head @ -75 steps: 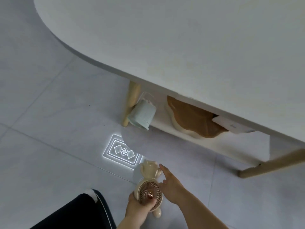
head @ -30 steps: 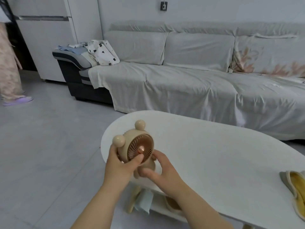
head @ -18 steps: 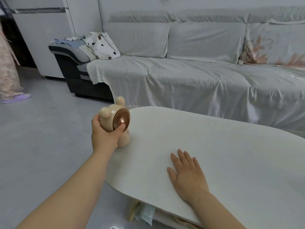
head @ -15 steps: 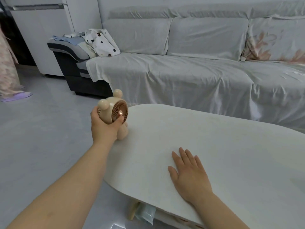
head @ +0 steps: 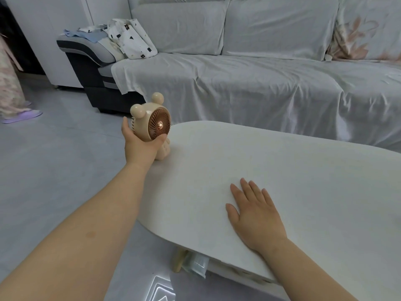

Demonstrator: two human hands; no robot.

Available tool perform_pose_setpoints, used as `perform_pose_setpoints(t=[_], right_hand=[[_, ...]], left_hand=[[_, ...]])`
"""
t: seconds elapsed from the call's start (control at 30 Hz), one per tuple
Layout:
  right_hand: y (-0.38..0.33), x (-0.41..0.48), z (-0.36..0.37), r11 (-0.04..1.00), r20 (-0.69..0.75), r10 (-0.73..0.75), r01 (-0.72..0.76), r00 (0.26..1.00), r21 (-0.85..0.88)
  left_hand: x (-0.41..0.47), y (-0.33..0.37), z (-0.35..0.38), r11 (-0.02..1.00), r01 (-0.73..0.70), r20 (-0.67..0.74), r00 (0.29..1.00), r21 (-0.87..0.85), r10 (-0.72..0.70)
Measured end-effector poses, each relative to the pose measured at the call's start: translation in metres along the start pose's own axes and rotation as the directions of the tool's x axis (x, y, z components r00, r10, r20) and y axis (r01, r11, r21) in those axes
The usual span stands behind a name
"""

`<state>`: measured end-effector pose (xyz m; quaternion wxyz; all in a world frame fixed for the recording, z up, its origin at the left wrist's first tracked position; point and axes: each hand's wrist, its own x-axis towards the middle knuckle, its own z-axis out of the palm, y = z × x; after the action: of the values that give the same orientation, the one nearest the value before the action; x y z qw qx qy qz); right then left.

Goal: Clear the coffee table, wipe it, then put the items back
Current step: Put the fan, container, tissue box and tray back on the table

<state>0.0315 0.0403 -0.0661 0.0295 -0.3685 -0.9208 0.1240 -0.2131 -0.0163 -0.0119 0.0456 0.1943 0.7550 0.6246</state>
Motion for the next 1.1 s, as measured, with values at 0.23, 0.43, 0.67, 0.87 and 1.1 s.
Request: perform_pose_setpoints(t=[0.23, 0.43, 0.67, 0.87, 1.1], right_hand=[[0.000, 0.000, 0.001, 1.000, -0.029, -0.009, 0.010, 1.000, 0.007], [-0.004, -0.010, -0.006, 0.995, -0.121, -0.014, 0.026, 0.993, 0.093], [-0.018, -0.050, -0.017, 0.967, -0.415, -0.022, 0.124, 0.909, 0.220], [-0.035, -0.117, 0.044, 0.892, -0.497, -0.272, 0.409, 0.824, 0.191], [-0.021, -0.082, 0.148, 0.703, 0.348, 0.097, -0.311, 0.933, 0.639]], left_hand=[[-0.004, -0.012, -0.006, 0.999, 0.050, 0.067, 0.997, -0.006, -0.049], [-0.043, -0.013, -0.035, 0.992, 0.060, 0.089, 0.994, 0.115, -0.071], [-0.157, -0.030, -0.081, 0.994, -0.019, -0.106, 0.994, 0.104, 0.030], [-0.207, -0.091, -0.054, 0.880, 0.381, 0.423, 0.774, 0.283, -0.471], [-0.194, -0.166, -0.004, 0.790, 0.472, 0.364, 0.709, 0.392, -0.604]])
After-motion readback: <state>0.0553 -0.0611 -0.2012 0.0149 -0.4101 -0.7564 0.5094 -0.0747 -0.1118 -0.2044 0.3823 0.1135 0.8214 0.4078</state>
